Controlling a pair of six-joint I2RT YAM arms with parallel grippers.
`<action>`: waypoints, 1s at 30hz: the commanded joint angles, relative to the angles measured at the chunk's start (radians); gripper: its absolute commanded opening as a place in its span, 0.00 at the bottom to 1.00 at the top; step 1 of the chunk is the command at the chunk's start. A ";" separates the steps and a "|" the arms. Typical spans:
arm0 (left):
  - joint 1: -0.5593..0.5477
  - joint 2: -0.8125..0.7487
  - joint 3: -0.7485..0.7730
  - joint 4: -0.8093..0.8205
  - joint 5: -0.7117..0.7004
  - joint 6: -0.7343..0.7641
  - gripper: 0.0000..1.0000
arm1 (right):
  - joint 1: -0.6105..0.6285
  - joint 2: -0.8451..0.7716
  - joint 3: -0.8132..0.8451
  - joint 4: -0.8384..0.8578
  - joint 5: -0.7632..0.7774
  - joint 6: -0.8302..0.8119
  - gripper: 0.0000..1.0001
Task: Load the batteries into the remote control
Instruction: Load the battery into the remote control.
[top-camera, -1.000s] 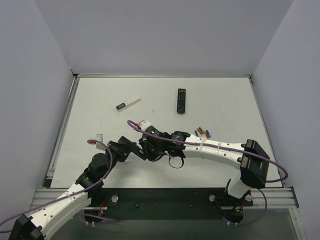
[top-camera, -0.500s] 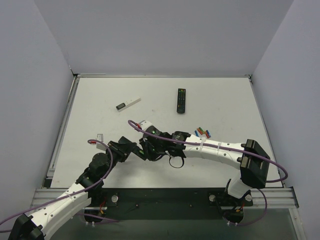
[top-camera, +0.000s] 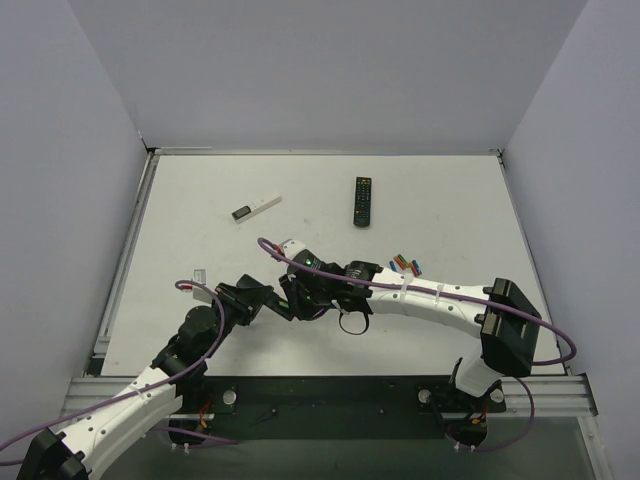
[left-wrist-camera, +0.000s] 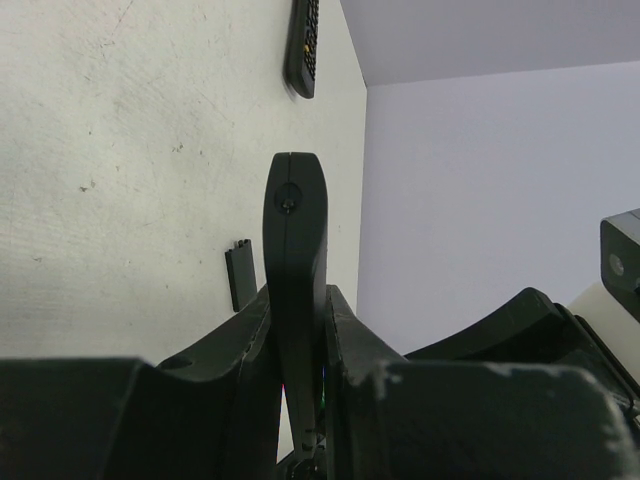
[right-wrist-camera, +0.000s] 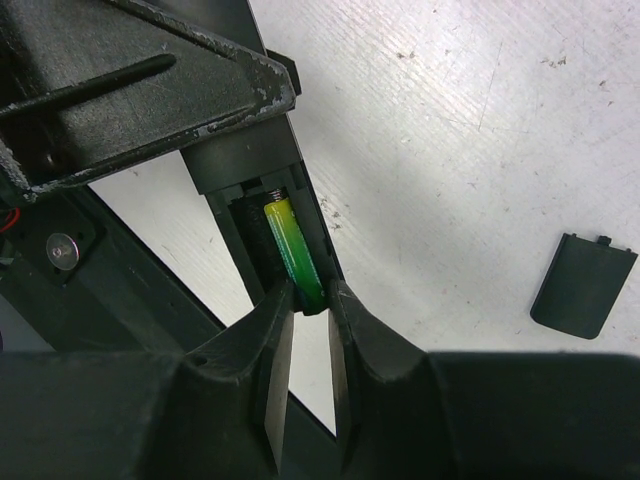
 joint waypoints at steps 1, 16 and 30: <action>-0.010 -0.024 0.031 0.075 0.040 -0.056 0.00 | -0.018 -0.029 0.004 -0.035 0.072 -0.011 0.16; -0.010 -0.033 0.024 0.066 0.040 -0.064 0.00 | -0.006 -0.048 0.034 -0.065 0.068 -0.031 0.27; -0.010 -0.033 0.027 0.068 0.056 -0.054 0.00 | 0.003 -0.051 0.149 -0.193 -0.006 -0.122 0.34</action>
